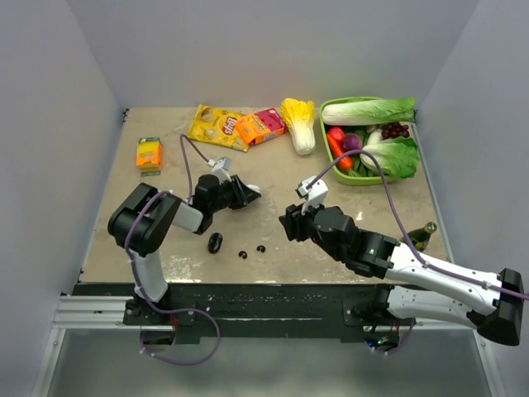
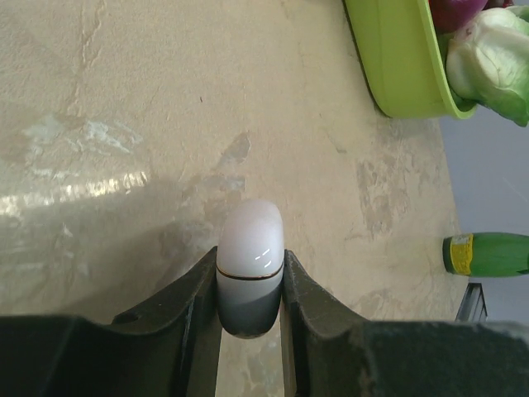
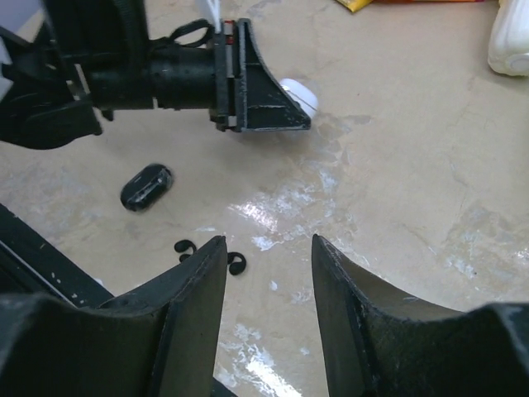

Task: Insert the wireless bluetooth earbuds into the charging case
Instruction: Place the charging case at the center of the board.

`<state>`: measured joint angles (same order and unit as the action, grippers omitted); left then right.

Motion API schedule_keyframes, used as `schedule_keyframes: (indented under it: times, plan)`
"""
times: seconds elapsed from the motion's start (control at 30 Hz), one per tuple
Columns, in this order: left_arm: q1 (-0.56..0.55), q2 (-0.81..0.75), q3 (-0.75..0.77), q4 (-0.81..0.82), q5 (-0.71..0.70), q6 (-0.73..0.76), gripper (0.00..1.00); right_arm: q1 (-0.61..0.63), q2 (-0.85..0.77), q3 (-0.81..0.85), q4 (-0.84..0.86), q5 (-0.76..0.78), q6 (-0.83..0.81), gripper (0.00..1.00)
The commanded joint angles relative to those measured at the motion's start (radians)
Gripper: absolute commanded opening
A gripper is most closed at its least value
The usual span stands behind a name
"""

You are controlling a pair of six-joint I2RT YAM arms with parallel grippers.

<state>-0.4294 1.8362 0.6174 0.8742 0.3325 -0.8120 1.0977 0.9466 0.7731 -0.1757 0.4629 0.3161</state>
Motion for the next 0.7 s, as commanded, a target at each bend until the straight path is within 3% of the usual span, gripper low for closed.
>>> schedule_keyframes:
  times: [0.0, 0.1, 0.23, 0.33, 0.67]
  plan:
    - [0.029, 0.098, 0.119, 0.052, 0.123, -0.059, 0.00, -0.001, -0.026, -0.012, 0.067, -0.033, 0.026, 0.49]
    - [0.043, 0.141, 0.168, 0.020, 0.128, -0.055, 0.00, -0.001, -0.022, -0.017, 0.064, -0.050, 0.034, 0.50]
    - [0.057, 0.166, 0.217, -0.059, 0.117, -0.029, 0.22, -0.002, -0.028, -0.024, 0.061, -0.061, 0.041, 0.52]
    - [0.060, 0.153, 0.220, -0.125, 0.090, 0.003, 0.30, -0.001, -0.040, -0.024, 0.058, -0.059, 0.040, 0.52]
    - [0.073, 0.100, 0.205, -0.348, 0.022, 0.088, 0.39, 0.001, -0.048, -0.012, 0.041, -0.046, 0.043, 0.54]
